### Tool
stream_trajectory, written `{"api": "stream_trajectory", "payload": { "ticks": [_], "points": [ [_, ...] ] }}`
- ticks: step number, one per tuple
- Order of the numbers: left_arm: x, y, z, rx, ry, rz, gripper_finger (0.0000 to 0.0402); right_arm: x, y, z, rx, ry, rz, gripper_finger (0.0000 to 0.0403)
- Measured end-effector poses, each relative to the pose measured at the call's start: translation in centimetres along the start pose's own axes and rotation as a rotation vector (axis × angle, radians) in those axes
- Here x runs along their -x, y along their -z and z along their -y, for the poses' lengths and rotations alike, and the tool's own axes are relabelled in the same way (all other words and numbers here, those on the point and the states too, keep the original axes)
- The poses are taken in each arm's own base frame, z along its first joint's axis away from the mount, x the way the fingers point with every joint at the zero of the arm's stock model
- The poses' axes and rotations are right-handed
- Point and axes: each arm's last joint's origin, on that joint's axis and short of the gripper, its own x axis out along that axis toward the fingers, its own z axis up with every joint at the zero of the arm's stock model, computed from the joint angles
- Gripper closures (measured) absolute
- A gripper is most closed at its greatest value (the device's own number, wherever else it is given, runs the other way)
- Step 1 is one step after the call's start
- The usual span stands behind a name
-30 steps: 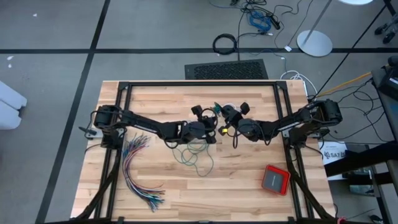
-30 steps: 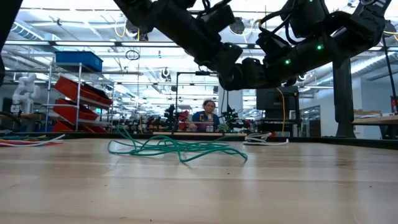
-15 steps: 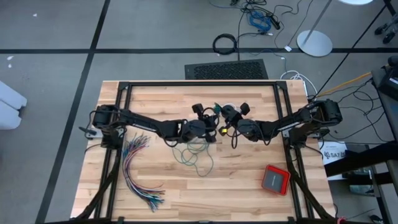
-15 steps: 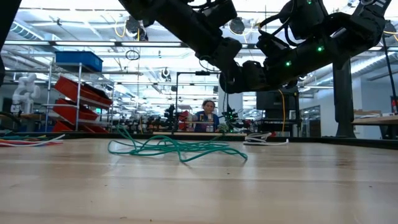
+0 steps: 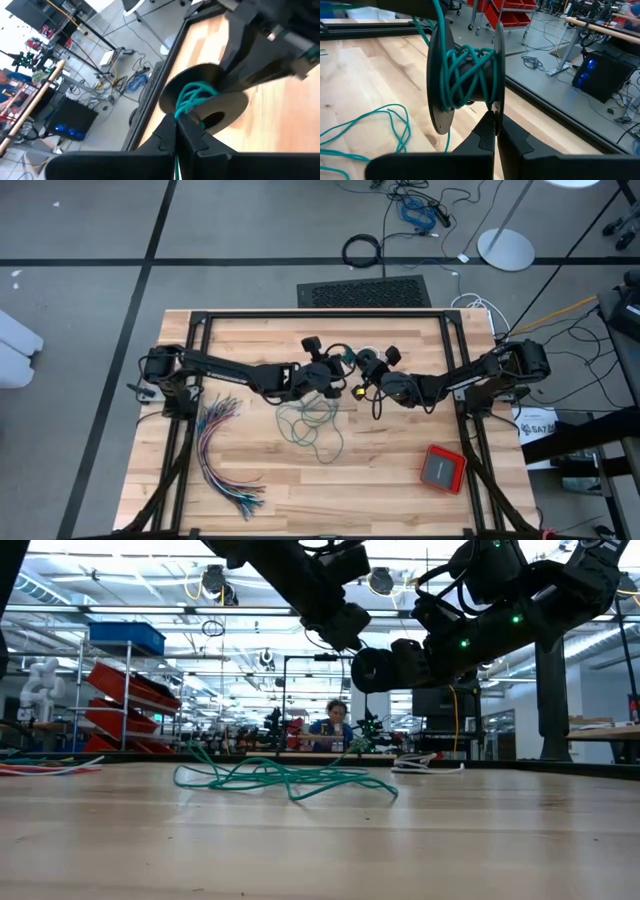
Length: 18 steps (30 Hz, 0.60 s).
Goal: Coil cords
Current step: Coil the green wire onto the spool
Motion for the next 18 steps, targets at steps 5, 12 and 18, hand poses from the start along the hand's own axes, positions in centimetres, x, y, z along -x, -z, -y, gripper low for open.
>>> {"api": "stream_trajectory", "payload": {
  "ticks": [5,12,18],
  "points": [
    [-0.5,0.7,-1.0,-0.024,-0.008,-0.058,0.0402,0.0,0.0,0.0,-0.001,-0.008,0.0,0.0403],
    [-1.2,1.3,-1.5,-0.008,0.046,-0.079,0.0397,0.1,-0.1,-0.2,-0.002,-0.032,0.009,0.0403],
    [-1.1,1.2,-1.4,-0.002,0.059,-0.066,0.0395,0.2,-0.3,-0.4,0.0,-0.038,0.025,0.0403]
  ]
}}
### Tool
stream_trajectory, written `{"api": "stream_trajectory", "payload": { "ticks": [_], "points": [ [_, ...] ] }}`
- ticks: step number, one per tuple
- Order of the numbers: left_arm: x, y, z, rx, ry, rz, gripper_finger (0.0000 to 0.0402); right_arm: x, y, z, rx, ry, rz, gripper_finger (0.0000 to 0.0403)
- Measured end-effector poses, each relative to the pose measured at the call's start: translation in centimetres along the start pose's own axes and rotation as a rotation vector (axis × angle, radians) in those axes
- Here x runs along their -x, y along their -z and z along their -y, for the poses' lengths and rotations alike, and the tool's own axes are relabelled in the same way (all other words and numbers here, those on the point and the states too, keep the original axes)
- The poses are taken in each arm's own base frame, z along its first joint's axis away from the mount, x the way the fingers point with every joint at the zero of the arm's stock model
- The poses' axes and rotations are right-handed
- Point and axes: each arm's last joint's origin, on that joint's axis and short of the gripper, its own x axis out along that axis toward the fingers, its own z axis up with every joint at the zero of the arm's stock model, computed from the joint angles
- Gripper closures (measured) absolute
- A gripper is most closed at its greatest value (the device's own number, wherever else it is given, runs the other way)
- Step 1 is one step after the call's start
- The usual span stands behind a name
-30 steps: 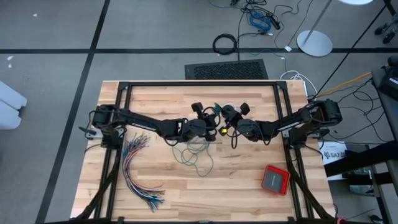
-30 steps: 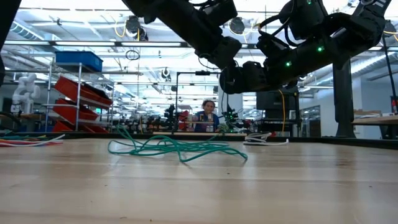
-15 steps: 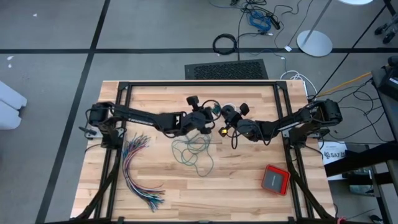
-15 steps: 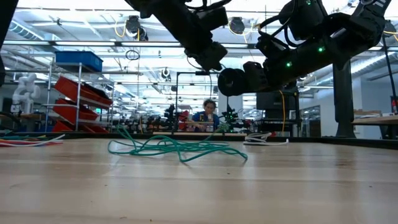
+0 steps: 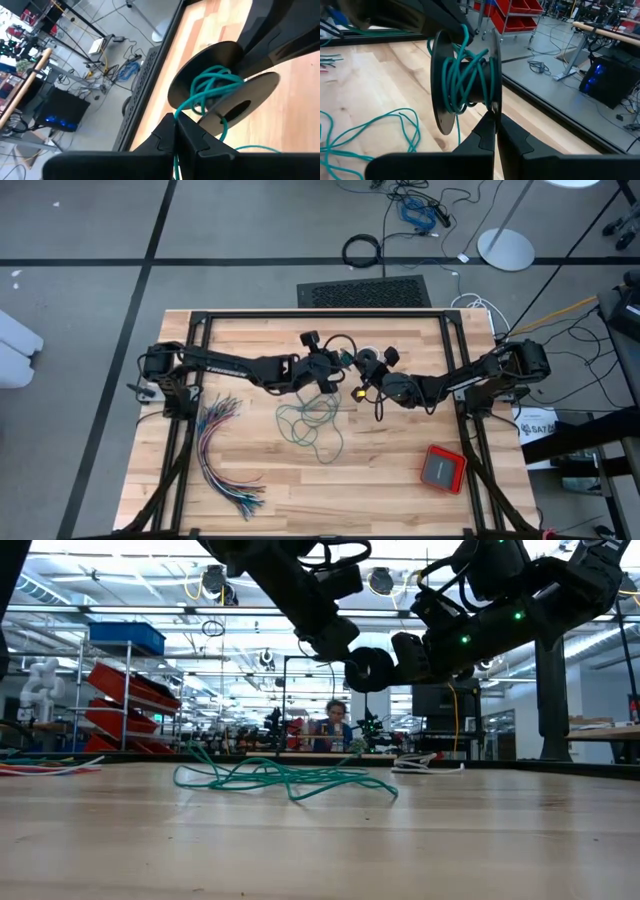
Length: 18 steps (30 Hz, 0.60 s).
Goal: Coil cords
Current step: Coil the green wire onto the spool
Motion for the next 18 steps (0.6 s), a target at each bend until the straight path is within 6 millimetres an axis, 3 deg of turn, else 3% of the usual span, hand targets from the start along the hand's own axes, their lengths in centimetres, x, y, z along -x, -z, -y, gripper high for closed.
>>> {"api": "stream_trajectory", "payload": {
  "ticks": [18],
  "points": [
    [0.12,0.21,0.21,-0.099,0.008,-0.021,0.0393,0.24,0.02,-0.29,0.004,-0.017,0.001,0.0403]
  ]
}}
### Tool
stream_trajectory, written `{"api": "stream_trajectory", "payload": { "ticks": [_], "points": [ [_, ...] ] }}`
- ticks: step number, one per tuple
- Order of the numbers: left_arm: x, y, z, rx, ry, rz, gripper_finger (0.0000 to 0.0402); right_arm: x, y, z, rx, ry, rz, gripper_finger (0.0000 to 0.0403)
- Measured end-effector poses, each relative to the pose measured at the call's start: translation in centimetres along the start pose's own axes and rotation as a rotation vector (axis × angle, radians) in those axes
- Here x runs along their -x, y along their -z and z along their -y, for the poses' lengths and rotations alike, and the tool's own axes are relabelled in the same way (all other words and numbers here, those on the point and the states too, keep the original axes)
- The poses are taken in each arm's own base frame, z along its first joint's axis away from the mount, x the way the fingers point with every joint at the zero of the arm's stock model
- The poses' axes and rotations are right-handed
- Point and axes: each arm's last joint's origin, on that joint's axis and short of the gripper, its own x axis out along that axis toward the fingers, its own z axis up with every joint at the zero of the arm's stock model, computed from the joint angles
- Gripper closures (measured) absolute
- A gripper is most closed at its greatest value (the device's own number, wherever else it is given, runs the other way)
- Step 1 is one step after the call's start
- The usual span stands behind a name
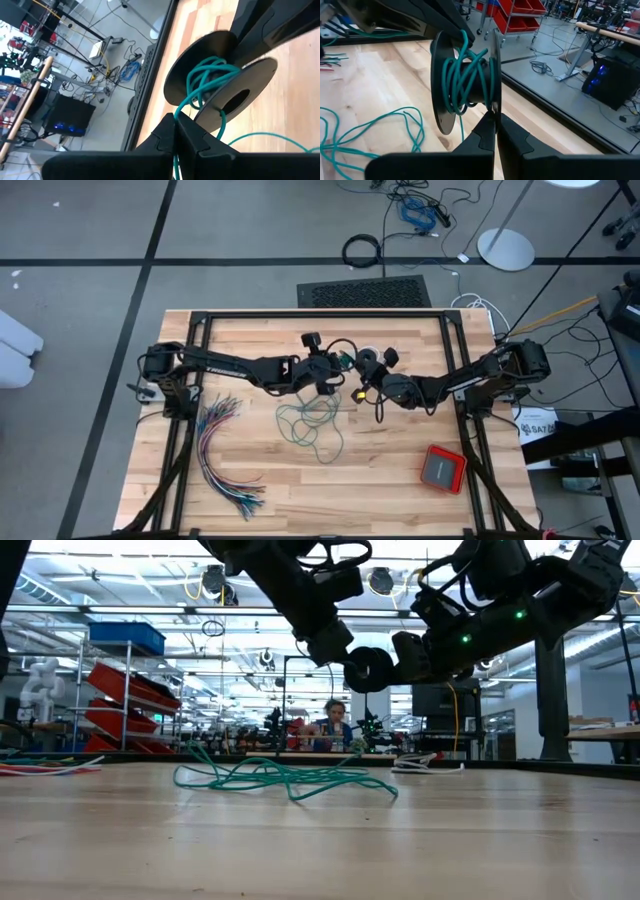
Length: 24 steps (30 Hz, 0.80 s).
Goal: Coil cords
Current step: Coil the green wire onto the spool
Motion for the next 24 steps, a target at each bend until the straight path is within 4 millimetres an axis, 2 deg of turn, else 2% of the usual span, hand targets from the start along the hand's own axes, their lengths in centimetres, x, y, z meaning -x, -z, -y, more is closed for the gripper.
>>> {"api": "stream_trajectory", "payload": {
  "ticks": [5,14,24],
  "points": [
    [0.2,0.1,-0.1,-0.018,0.005,-0.011,0.0388,0.1,0.0,-0.1,0.006,-0.006,0.003,0.0403],
    [0.6,0.3,-0.4,-0.032,0.014,-0.032,0.0321,0.1,-0.1,-0.1,0.003,-0.007,0.007,0.0403],
    [0.1,1.5,-0.8,-0.077,0.052,-0.115,0.0317,0.2,-0.1,-0.3,0.005,-0.017,0.008,0.0403]
  ]
}}
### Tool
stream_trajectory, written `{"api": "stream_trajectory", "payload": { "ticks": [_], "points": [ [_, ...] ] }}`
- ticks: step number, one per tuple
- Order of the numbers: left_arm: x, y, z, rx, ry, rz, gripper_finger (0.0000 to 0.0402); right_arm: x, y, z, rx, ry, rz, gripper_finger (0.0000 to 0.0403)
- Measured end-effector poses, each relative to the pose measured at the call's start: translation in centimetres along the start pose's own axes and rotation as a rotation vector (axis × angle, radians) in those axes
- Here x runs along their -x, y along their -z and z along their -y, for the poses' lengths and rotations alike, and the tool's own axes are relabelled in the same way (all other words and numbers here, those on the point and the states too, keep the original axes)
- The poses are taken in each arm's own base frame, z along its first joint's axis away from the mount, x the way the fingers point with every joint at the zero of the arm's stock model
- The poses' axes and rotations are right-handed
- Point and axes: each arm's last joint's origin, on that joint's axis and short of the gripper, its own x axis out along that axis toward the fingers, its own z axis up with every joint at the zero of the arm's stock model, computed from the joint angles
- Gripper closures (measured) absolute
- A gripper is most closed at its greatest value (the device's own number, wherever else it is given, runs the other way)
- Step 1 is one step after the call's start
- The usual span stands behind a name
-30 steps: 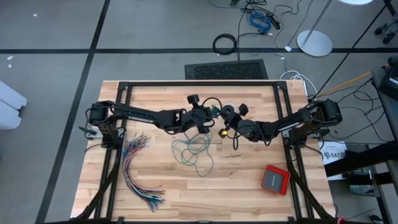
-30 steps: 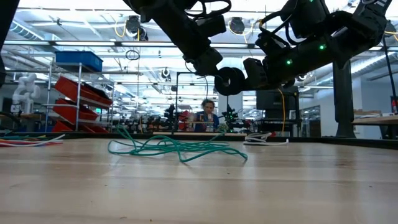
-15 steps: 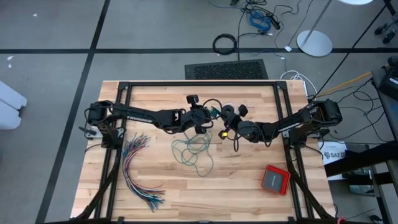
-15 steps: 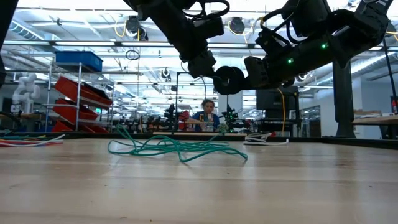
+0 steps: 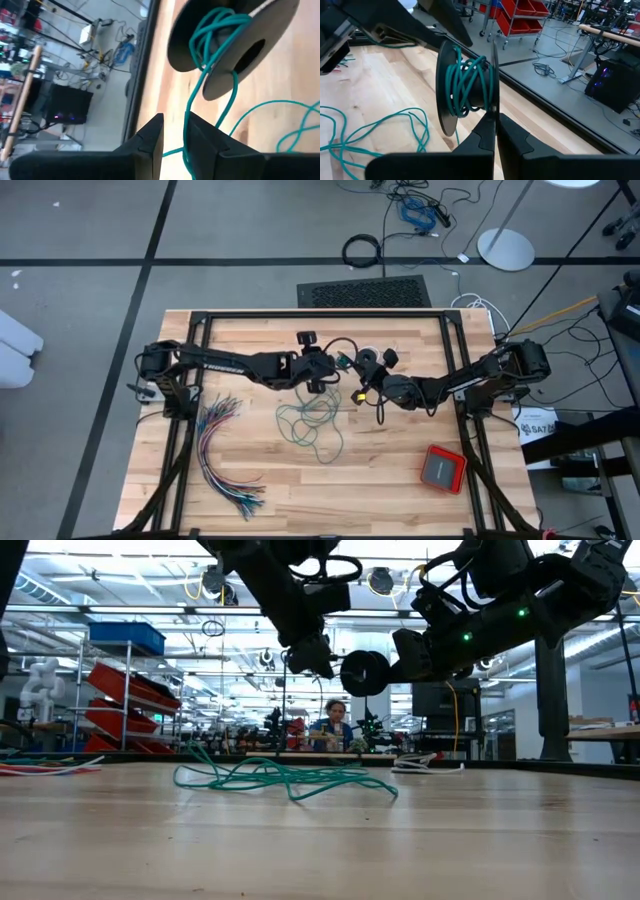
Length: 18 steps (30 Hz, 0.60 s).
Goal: Coil cords
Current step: Coil the green wire onto the spool
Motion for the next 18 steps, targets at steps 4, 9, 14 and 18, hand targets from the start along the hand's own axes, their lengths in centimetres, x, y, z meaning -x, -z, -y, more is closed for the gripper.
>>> {"api": "stream_trajectory", "payload": {
  "ticks": [4,9,14,18],
  "points": [
    [-0.11,0.05,-0.02,0.008,0.046,0.014,0.0317,0.01,-0.19,-0.05,-0.014,-0.017,0.014,0.0403],
    [-0.1,-0.02,0.1,0.008,0.089,0.033,0.0317,0.03,-0.32,-0.05,-0.018,-0.021,0.022,0.0403],
    [-0.11,-0.08,0.1,0.012,0.093,0.041,0.0317,0.03,-0.33,-0.05,-0.018,-0.02,0.022,0.0403],
    [-0.1,-0.09,0.09,0.012,0.093,0.042,0.0317,0.03,-0.27,-0.04,-0.014,-0.017,0.018,0.0403]
  ]
}}
